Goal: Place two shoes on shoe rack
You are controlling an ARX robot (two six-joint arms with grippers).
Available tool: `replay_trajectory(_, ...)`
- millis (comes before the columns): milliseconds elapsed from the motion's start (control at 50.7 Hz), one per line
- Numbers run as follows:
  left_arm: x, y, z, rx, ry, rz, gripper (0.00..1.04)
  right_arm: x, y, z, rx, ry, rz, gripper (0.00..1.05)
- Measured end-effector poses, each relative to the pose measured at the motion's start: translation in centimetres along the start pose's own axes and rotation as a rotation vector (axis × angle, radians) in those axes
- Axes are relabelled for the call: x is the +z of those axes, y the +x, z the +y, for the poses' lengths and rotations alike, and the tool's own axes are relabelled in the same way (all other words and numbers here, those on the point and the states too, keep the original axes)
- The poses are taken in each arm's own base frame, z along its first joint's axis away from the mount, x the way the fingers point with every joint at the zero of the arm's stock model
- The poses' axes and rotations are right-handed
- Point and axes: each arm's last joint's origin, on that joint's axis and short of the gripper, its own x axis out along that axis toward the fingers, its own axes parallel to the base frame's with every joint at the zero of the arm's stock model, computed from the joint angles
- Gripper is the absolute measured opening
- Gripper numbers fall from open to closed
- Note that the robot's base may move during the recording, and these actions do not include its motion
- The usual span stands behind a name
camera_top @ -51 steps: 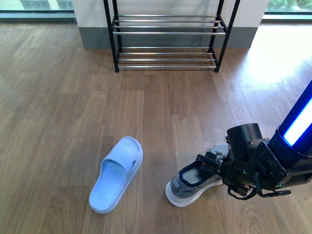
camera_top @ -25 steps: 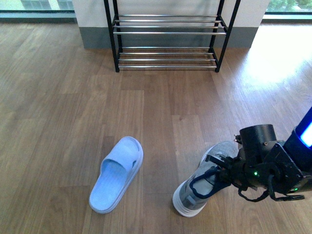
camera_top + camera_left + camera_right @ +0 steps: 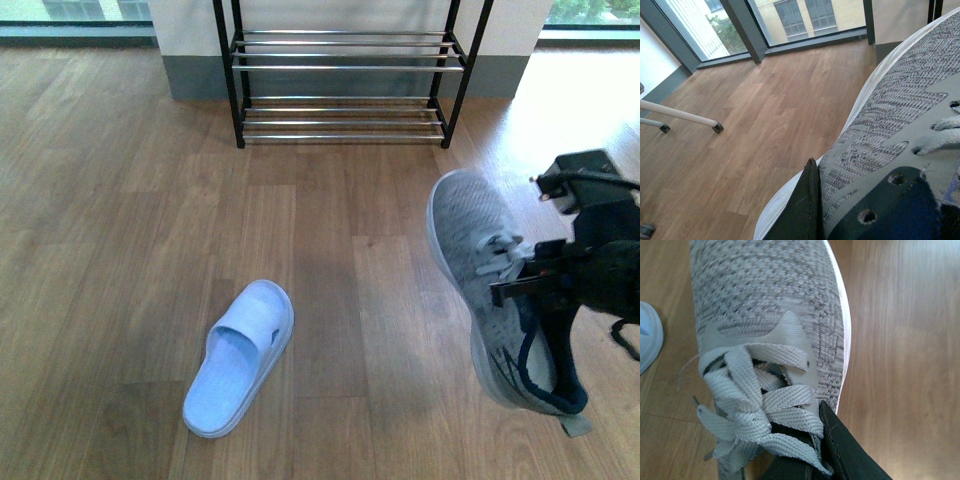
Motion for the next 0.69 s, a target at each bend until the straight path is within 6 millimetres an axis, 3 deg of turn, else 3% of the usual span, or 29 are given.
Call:
replay_trajectory(158, 0.0, 0.0, 0.0, 0.0, 0.0, 0.0, 0.02, 2.3, -5.5, -1.7, -0.011, -0.073, -0.09, 0.01)
replay_trajectory(316, 0.0, 0.0, 0.0, 0.0, 0.0, 0.0, 0.02, 4.4, -13.2, -3.1, -0.082, -0.117, -0.229, 0.01)
replay_trajectory(434, 0.0, 0.0, 0.0, 0.0, 0.0, 0.0, 0.02, 3.3, -18.5, -2.4, -0.083, -0.143, -0.296, 0.01)
replay_trajectory(691, 0.0, 0.0, 0.0, 0.0, 0.0, 0.0, 0.02, 0.7, -25.4, 0.1, -0.097, -0.17, -0.416, 0.01)
